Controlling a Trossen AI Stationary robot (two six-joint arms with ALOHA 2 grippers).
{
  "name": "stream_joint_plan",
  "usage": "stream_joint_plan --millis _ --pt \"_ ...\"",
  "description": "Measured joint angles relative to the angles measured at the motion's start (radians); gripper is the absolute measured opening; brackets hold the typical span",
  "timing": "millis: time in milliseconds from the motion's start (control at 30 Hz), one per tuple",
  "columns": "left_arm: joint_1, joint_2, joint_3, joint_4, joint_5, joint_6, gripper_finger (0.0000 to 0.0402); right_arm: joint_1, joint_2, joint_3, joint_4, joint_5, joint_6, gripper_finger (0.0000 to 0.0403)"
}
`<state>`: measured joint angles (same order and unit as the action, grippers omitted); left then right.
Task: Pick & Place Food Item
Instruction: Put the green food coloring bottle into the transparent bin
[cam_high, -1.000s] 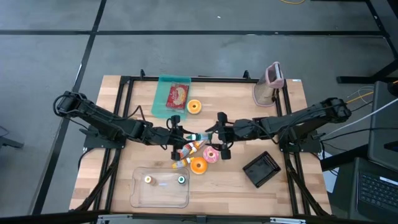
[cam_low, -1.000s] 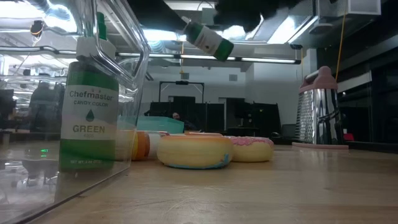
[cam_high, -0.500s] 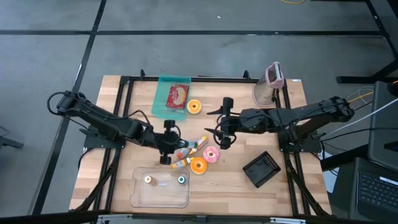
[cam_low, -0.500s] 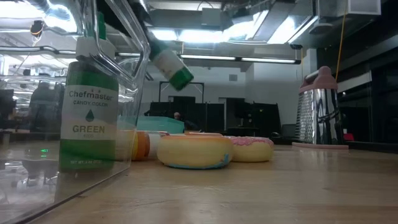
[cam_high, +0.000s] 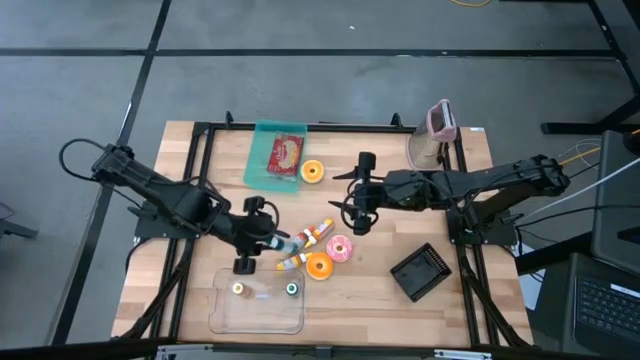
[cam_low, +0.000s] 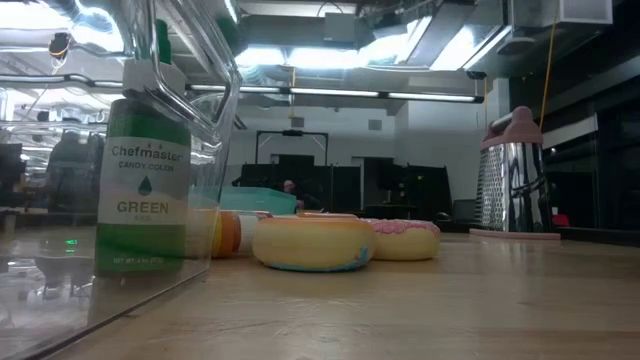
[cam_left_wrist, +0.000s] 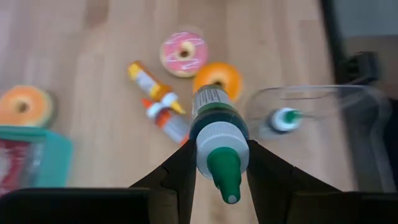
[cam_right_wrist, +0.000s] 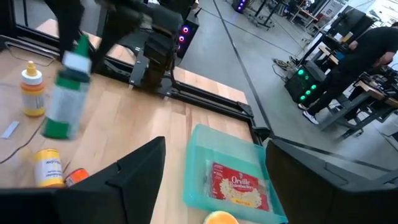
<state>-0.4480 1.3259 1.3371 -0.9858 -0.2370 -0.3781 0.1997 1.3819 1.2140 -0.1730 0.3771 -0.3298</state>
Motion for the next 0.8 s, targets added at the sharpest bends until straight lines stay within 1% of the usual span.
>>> stream_joint_plan --millis 100,200,300,467,600,800 --pt "-0.017 0.008 0.034 -0.027 0.021 -0.045 0.0112 0.000 0.000 0.000 0.000 0.000 -0.005 0.0272" --pt "-0.031 0.018 0.036 -0.046 0.037 -0.104 0.0112 0.000 0.000 0.000 0.000 -0.002 -0.022 0.0272" --pt "-0.051 0.047 0.036 -0.051 0.074 -0.153 0.0113 0.000 0.000 0.000 0.000 -0.003 -0.023 0.0272" --pt "-0.077 0.113 0.036 -0.051 0.147 -0.197 0.0112 0.000 0.000 0.000 0.000 -0.003 -0.028 0.0272" --pt "-0.095 0.163 0.036 -0.050 0.183 -0.228 0.0112 0.000 0.000 0.000 0.000 -0.004 -0.036 0.0272" --pt "-0.125 0.193 0.035 -0.007 0.223 -0.258 0.0112 -0.003 0.000 0.000 0.000 -0.004 -0.041 0.0272"
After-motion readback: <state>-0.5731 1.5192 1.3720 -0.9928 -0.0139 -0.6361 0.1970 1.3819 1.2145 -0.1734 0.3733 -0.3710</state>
